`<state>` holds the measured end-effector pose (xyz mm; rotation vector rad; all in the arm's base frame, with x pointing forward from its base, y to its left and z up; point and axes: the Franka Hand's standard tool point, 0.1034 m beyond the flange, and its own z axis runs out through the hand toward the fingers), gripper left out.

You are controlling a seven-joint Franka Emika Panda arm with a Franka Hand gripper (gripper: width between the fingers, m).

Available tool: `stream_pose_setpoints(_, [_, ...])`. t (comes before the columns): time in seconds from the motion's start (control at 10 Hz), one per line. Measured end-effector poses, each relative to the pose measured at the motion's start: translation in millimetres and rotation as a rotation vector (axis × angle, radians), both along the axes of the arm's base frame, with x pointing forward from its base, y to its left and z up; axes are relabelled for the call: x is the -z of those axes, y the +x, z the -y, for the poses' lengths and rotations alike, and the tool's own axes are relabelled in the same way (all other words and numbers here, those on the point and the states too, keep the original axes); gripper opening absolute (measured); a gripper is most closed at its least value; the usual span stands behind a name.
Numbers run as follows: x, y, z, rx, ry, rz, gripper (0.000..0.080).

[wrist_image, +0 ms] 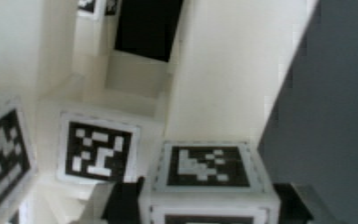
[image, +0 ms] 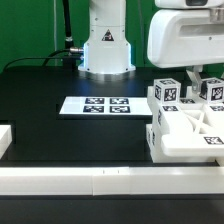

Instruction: Assemble chair

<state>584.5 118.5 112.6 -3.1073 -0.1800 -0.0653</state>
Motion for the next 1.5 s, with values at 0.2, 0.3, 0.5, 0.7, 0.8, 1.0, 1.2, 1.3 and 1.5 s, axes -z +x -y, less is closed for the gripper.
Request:
stream_pose_setpoints(0.2, [0.0,0.7,0.2,0.114,0.009,0.002,0.0284])
stream_pose_setpoints(0.3, [-0.1,1.2,0.2,0.236,0.03,-0.002,0.0284])
stream_pose_setpoints(0.5, [-0.6,2.8,1.7,0.423,0.054,-0.007,0.0284])
stream_pose_setpoints(0.7, [0.4,1.6,-1.4,0.63,0.062,-0.019,0.0284])
stream_pose_setpoints(0.8, [0.6,1.5,-1.6,0.699,0.065,-0.023,0.0284])
stream_pose_setpoints(1.0, [0.9,1.0,-3.5,0.899,0.078,-0.037,0.0284])
stream_pose_setpoints(1.2, [0.9,1.0,-3.4,0.993,0.088,-0.046,0.0284])
stream_pose_setpoints(1.3, [0.9,1.0,-3.3,1.01,0.091,-0.049,0.0284])
stream_pose_setpoints(1.5, [1.0,0.9,-3.7,1.009,0.091,-0.049,0.0292])
